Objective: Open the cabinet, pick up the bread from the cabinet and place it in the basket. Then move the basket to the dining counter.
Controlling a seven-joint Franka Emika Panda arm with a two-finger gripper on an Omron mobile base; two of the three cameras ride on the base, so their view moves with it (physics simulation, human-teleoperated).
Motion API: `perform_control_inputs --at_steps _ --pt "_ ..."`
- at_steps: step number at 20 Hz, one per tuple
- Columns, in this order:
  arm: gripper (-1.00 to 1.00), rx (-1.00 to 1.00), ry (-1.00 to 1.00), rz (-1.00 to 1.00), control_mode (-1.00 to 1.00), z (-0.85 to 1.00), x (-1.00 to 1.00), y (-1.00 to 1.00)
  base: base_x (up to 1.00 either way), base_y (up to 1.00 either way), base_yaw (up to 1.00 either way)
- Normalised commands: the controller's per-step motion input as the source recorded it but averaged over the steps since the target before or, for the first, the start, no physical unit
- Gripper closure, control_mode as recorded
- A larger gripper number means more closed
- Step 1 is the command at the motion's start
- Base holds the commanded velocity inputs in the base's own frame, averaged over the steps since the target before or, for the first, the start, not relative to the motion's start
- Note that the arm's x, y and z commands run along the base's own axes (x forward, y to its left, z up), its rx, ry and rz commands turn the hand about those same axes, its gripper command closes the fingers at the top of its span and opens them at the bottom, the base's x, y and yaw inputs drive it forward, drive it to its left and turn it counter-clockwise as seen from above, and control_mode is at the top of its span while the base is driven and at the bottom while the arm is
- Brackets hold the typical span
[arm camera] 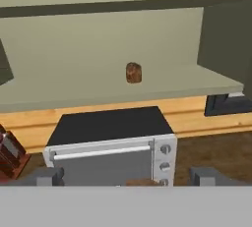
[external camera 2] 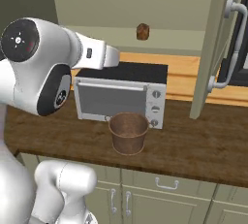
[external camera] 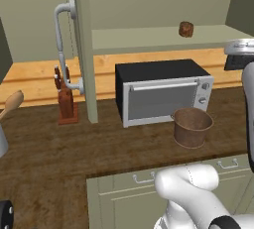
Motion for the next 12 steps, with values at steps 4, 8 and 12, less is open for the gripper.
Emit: perform_control_inputs --at_steps 4,8,12 --pt "-1.0 0.11 -0.09 0.1 -1.0 0.1 0.59 0.0 0.0 0.0 0.0" --pt "-1.0 0.0 -0.01 0.0 -1.0 0.37 0.25 0.0 0.0 0.0 0.0" --pt "-1.0 0.0 0.04 0.0 -1.0 0.11 0.35 -0.2 0.0 0.0 0.0"
